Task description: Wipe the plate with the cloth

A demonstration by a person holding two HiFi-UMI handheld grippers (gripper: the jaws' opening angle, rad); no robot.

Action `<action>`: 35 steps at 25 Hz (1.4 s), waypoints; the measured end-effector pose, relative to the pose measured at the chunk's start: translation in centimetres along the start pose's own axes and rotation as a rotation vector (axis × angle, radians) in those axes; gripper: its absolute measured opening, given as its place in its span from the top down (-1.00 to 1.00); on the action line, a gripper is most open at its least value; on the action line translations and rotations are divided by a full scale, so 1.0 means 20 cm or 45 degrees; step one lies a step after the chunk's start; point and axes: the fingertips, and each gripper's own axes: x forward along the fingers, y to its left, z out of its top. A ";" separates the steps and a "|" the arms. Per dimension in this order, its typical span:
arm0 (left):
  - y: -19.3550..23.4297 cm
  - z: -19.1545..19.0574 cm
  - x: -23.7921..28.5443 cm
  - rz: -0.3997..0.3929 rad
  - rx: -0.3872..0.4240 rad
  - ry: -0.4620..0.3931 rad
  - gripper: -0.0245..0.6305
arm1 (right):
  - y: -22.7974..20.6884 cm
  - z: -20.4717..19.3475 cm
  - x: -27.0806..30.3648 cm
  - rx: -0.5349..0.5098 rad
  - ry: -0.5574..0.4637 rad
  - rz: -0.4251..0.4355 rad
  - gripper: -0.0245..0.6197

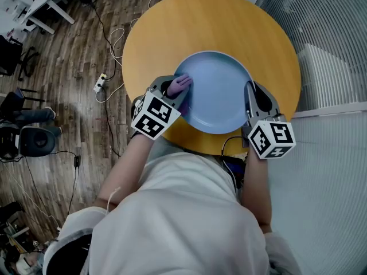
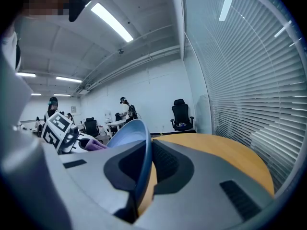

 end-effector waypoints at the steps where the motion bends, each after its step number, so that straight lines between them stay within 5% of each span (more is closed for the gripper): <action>1: 0.00 0.00 0.00 -0.003 0.001 0.002 0.68 | 0.00 0.00 0.00 0.000 -0.002 0.001 0.83; 35: -0.49 0.32 0.09 -0.301 0.228 -0.097 0.68 | 0.10 0.02 0.07 0.019 0.015 0.043 0.82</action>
